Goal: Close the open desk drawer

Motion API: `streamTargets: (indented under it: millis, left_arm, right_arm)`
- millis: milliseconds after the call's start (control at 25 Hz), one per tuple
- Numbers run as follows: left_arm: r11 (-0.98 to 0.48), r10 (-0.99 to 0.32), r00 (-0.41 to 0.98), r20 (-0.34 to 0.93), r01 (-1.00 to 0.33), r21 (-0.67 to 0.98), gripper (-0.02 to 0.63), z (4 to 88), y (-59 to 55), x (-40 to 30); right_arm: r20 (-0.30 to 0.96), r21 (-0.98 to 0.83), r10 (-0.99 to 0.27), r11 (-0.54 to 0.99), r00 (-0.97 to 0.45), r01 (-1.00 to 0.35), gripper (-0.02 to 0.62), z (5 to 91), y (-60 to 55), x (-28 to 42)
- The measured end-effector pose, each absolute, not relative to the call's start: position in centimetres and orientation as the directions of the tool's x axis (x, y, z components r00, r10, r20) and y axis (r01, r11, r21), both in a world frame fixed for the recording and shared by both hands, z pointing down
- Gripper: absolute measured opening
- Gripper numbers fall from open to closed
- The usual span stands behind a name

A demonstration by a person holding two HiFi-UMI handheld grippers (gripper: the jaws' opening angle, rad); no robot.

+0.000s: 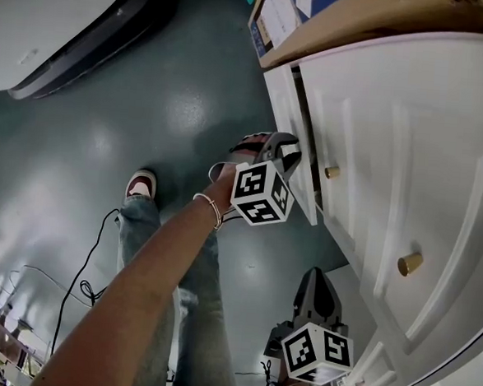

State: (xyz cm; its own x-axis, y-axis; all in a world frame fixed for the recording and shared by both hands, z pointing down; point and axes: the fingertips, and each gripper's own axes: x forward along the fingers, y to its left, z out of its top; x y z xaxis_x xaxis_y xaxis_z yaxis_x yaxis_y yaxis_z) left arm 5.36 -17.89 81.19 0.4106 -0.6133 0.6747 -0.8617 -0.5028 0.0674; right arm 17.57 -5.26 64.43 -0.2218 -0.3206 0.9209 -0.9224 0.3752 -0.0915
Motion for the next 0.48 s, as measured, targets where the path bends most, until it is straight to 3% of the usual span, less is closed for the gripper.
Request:
streamTargets:
  millis: [480]
  left_arm:
    - [-0.547, -0.613, 0.418, 0.671, -0.837, 0.022, 0.121, 81.1, -20.6, 6.9]
  right_arm:
    - [0.924, -0.083, -0.323, 0.353, -0.204, -0.932, 0.006, 64.5, -4.7, 18.8]
